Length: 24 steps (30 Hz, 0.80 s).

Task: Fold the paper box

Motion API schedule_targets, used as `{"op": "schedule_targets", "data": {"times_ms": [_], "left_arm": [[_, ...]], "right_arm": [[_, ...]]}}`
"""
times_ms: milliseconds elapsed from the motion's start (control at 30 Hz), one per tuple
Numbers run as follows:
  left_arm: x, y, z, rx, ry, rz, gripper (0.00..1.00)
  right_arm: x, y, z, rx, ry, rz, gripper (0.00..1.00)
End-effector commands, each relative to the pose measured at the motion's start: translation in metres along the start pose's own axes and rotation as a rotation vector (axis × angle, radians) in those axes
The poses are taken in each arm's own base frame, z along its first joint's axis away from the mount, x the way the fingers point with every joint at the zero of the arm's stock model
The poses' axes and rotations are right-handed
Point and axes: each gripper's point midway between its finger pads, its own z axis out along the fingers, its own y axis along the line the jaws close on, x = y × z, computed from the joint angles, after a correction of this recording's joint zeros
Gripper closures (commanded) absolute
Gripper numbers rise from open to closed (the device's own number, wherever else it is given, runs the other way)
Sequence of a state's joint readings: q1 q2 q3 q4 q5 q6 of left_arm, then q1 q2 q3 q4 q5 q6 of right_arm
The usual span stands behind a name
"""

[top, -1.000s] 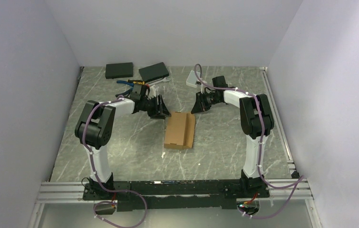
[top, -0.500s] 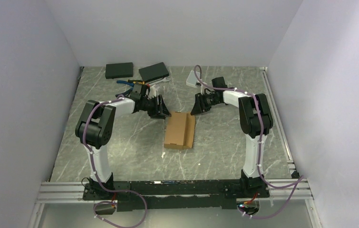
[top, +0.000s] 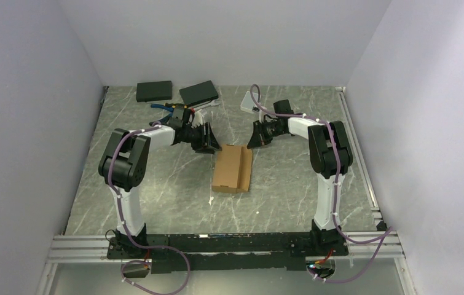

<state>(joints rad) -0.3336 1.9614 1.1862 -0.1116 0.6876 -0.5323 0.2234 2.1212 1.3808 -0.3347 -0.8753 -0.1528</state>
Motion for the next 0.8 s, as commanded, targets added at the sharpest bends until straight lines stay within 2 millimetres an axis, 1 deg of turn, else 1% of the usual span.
{"op": "schedule_targets", "data": {"times_ms": [0,100,367,500,767], "left_arm": [[-0.004,0.000,0.003,-0.009,0.012,0.030,0.46],[-0.004,0.004,0.003,-0.029,0.013,0.018,0.47],[-0.005,0.008,0.003,-0.051,0.017,0.014,0.48],[-0.006,0.009,0.004,-0.060,0.022,0.018,0.48],[-0.001,0.015,0.005,-0.076,0.039,0.019,0.48]], "right_arm": [[-0.011,0.010,-0.003,-0.033,-0.036,-0.079,0.96],[-0.009,0.014,-0.007,-0.032,-0.044,-0.097,0.98],[-0.004,0.028,-0.015,-0.002,-0.049,-0.152,1.00],[0.000,0.031,-0.015,0.017,-0.042,-0.158,1.00],[0.009,0.036,-0.013,0.042,-0.011,-0.158,1.00]]}}
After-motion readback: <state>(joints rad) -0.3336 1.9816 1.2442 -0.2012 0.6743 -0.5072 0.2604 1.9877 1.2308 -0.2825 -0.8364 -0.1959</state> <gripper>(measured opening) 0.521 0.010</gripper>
